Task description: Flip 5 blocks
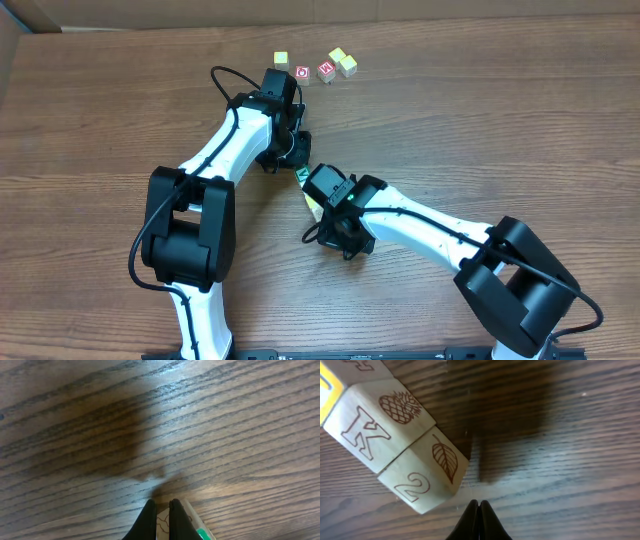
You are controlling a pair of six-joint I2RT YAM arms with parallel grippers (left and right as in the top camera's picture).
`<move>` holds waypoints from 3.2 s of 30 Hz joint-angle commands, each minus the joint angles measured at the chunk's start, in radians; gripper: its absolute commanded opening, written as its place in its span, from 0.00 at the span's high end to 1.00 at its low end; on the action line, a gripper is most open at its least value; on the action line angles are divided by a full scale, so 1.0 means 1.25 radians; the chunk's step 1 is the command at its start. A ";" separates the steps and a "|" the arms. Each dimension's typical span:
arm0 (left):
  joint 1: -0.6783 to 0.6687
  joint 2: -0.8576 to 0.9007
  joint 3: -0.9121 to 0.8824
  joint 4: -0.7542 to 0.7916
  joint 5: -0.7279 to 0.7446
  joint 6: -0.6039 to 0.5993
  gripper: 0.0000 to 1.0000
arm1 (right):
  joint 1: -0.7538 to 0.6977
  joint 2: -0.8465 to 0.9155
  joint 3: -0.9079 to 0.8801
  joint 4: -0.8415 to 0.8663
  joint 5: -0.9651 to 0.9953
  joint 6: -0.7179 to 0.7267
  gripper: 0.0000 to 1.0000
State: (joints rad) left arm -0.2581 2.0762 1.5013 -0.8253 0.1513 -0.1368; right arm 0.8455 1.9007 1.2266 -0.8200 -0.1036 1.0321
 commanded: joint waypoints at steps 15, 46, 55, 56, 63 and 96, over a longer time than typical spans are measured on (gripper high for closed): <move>0.001 -0.001 0.013 -0.016 0.046 0.026 0.96 | 0.003 -0.016 -0.023 0.069 -0.010 0.027 0.96; -0.004 0.023 0.012 -0.003 0.063 0.026 0.96 | 0.027 -0.016 -0.023 0.094 -0.023 0.351 0.96; -0.004 0.023 0.012 0.004 0.064 0.025 0.96 | 0.027 -0.016 -0.023 0.111 -0.044 0.355 0.96; -0.004 0.023 0.012 0.004 0.067 0.025 0.96 | 0.027 -0.016 -0.023 0.111 -0.044 0.360 0.96; -0.003 0.023 0.012 0.008 0.069 0.025 0.96 | 0.027 -0.016 -0.023 0.113 -0.064 0.369 0.96; 0.095 -0.145 0.305 -0.382 -0.192 -0.270 0.96 | -0.229 -0.068 0.297 -0.340 0.109 -0.372 0.86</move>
State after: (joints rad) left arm -0.1410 1.9381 1.8561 -1.2781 -0.0471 -0.4286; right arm 0.5663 1.8278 1.5906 -1.2488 0.0147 0.6617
